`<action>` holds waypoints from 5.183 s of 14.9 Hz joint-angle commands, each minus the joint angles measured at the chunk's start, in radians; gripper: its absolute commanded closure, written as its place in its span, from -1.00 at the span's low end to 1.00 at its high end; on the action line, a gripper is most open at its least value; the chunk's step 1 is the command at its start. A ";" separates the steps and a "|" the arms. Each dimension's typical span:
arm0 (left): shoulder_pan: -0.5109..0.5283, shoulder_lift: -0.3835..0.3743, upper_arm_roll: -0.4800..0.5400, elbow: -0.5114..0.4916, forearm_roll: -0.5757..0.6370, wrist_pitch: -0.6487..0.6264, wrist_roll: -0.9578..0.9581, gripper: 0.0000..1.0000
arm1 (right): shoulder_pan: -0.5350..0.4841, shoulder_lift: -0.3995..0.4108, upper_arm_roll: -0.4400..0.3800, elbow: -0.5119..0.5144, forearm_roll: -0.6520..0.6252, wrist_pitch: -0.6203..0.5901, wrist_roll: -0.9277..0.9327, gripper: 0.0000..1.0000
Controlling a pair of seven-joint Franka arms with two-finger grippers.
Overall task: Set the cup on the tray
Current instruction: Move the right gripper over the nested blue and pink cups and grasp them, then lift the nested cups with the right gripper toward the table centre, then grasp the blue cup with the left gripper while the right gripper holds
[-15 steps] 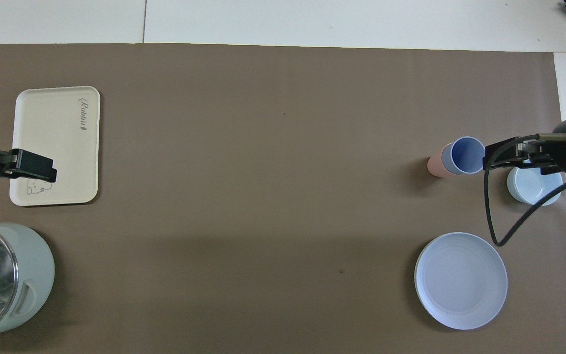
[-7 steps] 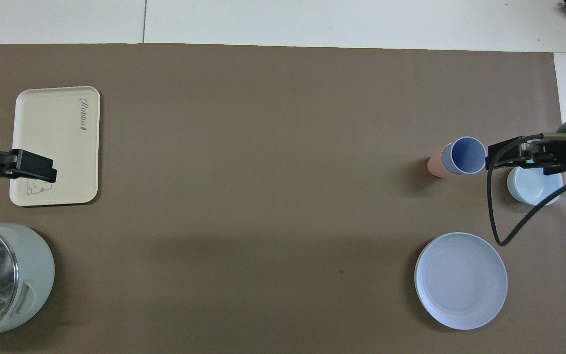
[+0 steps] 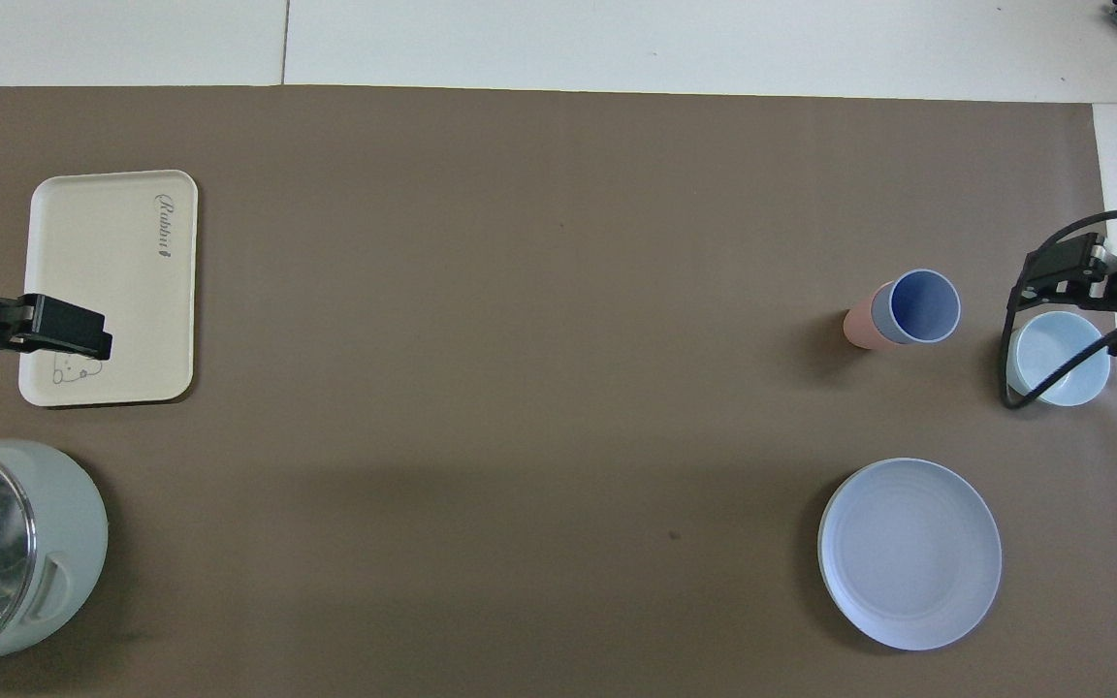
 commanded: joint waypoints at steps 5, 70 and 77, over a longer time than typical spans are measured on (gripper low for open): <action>0.005 -0.025 -0.003 -0.019 0.017 -0.001 0.001 -1.00 | -0.120 0.179 0.006 0.048 0.120 0.097 0.142 -0.86; -0.417 -0.085 -0.030 -0.243 -0.123 0.503 -0.786 -1.00 | 0.398 0.259 0.023 -0.154 0.631 0.553 1.218 1.00; -0.475 0.012 -0.032 -0.254 -0.205 0.798 -0.869 -0.60 | 0.401 0.258 0.023 -0.155 0.631 0.558 1.222 1.00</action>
